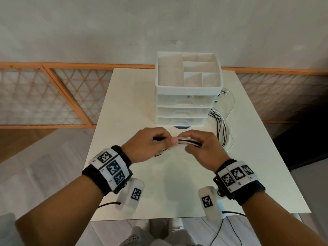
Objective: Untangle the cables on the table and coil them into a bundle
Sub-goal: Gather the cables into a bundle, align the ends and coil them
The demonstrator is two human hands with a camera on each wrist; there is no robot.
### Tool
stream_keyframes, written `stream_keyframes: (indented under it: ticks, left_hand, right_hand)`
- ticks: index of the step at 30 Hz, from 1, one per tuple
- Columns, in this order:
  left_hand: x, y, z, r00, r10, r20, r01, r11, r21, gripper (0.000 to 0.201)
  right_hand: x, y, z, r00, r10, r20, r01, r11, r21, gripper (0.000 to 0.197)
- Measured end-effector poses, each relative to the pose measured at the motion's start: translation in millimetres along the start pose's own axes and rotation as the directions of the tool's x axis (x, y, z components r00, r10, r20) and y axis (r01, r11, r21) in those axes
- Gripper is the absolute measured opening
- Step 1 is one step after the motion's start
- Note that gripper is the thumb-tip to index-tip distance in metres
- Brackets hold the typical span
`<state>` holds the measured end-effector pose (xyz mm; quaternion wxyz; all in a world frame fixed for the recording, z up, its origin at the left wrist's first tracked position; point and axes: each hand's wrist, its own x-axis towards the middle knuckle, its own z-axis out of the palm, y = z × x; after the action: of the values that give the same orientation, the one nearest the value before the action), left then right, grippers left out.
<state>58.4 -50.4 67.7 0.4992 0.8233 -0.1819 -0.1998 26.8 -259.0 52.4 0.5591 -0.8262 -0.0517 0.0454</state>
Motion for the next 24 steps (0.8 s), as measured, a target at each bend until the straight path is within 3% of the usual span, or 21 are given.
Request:
stream_keyframes:
  ticks: [3,5,9,12,16,18,20,24]
  left_hand:
    - [1,8,1,0.988,-0.149,-0.038,0.118,0.896,-0.429,0.057]
    - [3,13,3,0.969,-0.243,-0.049,0.175,0.811,-0.557,0.061]
    - [9,20,9,0.962,-0.256,-0.094,0.181,0.859,-0.479,0.06]
    - [14,28,10,0.961,-0.258,-0.103,0.198,0.895,-0.399,0.065]
    - [14,25,0,0.933,-0.359,-0.027,0.278,0.765,-0.581,0.075]
    - [12,24,-1,0.941,-0.328,0.084,0.29,0.653,-0.699,0.081]
    - [12,26,2,0.951,-0.289,0.11,0.273,0.615,-0.74,0.08]
    - [16,38,6,0.953,-0.303,0.01,0.236,0.72,-0.653,0.077]
  right_hand:
    - [1,-1,-4,1.0,-0.01,-0.016,0.011,0.994,0.106,0.046]
    - [1,-1,-5,1.0,-0.005,0.013,0.003,0.993,0.12,0.041]
    - [0,-9,-6,0.997,-0.006,0.079,0.001,0.997,0.072,0.027]
    - [0,-22,-2,0.997,-0.053,0.055,0.05,0.997,0.057,0.02]
    - [-1,-25,-8,0.997,-0.068,-0.029,0.072,0.985,0.157,0.018]
    - [-2,-25,-11,0.997,-0.074,-0.036,0.079,0.983,0.167,0.02]
    - [-2,-26,-9,0.997,-0.072,-0.027,0.075,0.983,0.166,0.021]
    - [1,-24,-5,0.999,-0.049,0.02,0.047,0.996,0.072,0.018]
